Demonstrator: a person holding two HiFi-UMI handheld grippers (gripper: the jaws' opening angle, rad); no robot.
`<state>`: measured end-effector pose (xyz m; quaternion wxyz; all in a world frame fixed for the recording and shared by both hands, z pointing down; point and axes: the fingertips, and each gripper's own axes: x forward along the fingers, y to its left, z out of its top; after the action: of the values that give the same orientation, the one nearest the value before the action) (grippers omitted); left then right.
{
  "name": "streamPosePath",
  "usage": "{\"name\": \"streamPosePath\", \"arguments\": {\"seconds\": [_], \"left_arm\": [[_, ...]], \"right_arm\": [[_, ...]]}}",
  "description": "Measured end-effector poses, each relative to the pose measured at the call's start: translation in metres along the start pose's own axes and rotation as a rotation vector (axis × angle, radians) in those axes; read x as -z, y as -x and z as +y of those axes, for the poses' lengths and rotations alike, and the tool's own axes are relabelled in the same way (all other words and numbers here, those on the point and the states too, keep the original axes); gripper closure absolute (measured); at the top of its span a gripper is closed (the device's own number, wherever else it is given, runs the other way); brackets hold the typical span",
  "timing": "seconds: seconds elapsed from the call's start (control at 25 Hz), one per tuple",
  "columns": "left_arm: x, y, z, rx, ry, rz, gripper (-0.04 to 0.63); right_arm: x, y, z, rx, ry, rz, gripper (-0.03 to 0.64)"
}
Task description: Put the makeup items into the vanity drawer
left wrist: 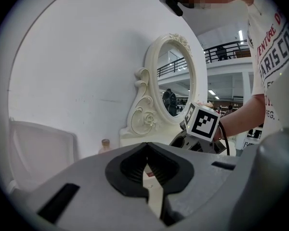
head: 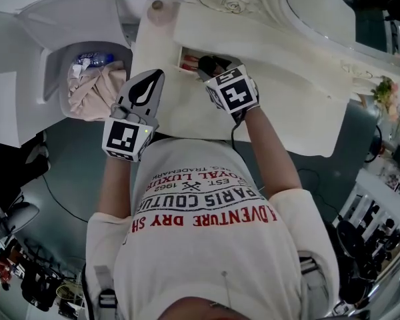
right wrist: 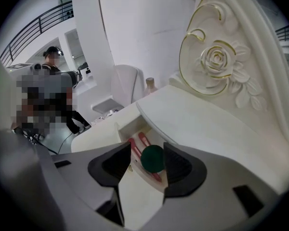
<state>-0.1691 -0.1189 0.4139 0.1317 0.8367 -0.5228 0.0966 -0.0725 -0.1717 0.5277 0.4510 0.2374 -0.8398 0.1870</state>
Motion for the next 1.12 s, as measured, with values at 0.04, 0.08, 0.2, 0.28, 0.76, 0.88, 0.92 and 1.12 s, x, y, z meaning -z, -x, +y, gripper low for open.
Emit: {"name": "streamPosePath", "arguments": {"seconds": [0.04, 0.08, 0.2, 0.28, 0.76, 0.88, 0.92, 1.12], "left_arm": [[-0.002, -0.001, -0.002, 0.004, -0.004, -0.005, 0.588], [-0.005, -0.003, -0.003, 0.009, -0.008, -0.01, 0.588], [-0.013, -0.008, -0.011, 0.024, -0.022, -0.025, 0.588], [-0.018, -0.011, -0.015, 0.031, -0.033, -0.033, 0.588], [-0.054, -0.027, -0.054, 0.076, -0.122, -0.058, 0.588], [-0.064, -0.029, -0.061, 0.083, -0.133, -0.072, 0.588], [-0.067, -0.03, -0.065, 0.084, -0.138, -0.075, 0.588], [-0.082, -0.033, -0.081, 0.099, -0.15, -0.096, 0.588]], "right_arm": [[-0.001, 0.005, -0.001, 0.007, -0.001, -0.008, 0.429], [-0.001, 0.01, -0.002, 0.018, -0.001, -0.019, 0.428], [-0.004, 0.029, -0.006, 0.047, 0.008, -0.06, 0.459], [-0.003, 0.04, -0.007, 0.056, 0.021, -0.076, 0.486], [-0.004, 0.136, -0.034, 0.22, 0.028, -0.389, 0.618], [-0.004, 0.166, -0.038, 0.264, 0.022, -0.494, 0.618], [-0.003, 0.176, -0.039, 0.272, 0.019, -0.529, 0.618], [0.002, 0.218, -0.046, 0.324, 0.02, -0.667, 0.618]]}}
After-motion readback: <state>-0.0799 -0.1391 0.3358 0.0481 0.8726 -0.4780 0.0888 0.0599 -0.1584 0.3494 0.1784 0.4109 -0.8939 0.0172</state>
